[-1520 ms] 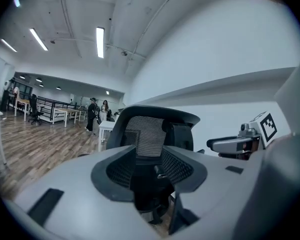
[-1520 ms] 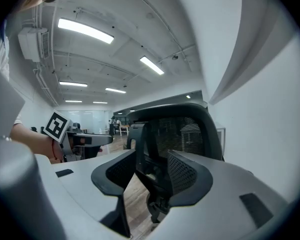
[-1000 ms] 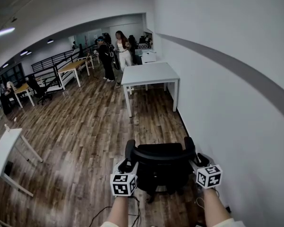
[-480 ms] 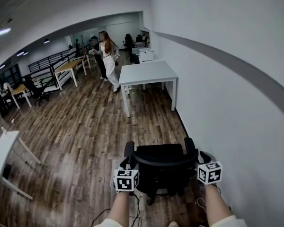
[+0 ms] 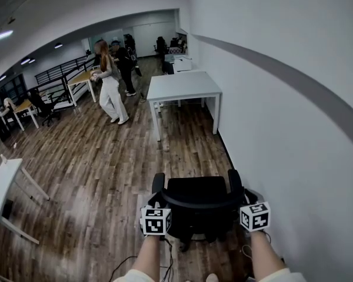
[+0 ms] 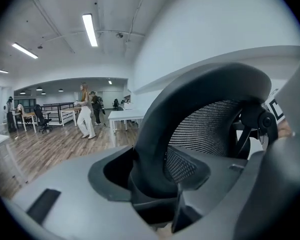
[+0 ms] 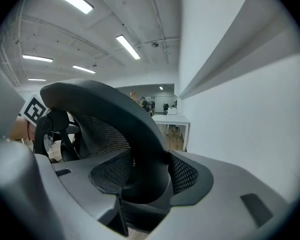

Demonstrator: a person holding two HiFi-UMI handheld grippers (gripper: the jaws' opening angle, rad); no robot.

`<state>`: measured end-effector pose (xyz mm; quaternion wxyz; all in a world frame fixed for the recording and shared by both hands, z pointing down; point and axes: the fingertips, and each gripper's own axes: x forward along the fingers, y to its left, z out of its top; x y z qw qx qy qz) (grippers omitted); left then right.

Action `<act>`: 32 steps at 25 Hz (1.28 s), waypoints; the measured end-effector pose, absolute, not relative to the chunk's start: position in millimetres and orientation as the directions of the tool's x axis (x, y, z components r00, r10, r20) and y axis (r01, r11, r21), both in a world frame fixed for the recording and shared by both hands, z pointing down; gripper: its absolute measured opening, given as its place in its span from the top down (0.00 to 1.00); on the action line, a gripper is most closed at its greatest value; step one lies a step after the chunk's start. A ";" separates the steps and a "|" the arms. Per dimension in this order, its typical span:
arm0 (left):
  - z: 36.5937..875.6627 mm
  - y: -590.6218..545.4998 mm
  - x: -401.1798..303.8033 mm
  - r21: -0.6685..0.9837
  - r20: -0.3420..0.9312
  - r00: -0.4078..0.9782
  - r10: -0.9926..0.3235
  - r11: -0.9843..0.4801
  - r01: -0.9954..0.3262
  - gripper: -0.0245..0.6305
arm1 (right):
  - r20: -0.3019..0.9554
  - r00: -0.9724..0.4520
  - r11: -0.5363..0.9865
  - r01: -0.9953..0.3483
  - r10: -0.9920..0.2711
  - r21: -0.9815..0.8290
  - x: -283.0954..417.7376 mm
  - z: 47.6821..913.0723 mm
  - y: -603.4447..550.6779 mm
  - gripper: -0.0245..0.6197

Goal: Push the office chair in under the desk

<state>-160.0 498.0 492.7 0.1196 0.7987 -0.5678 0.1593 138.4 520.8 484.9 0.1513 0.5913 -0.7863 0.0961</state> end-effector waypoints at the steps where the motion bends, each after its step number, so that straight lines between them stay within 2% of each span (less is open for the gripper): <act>1: 492.8 496.8 -159.3 -0.003 0.391 0.294 -0.872 -0.321 -0.947 0.65 | 0.353 -0.252 0.281 -0.959 -0.901 0.033 138.8 484.7 519.7 0.60; 32: 491.6 442.8 -143.8 -0.018 0.397 0.260 -0.880 -0.291 -0.957 0.67 | 0.360 -0.282 0.315 -0.948 -0.890 0.036 155.5 484.6 457.8 0.61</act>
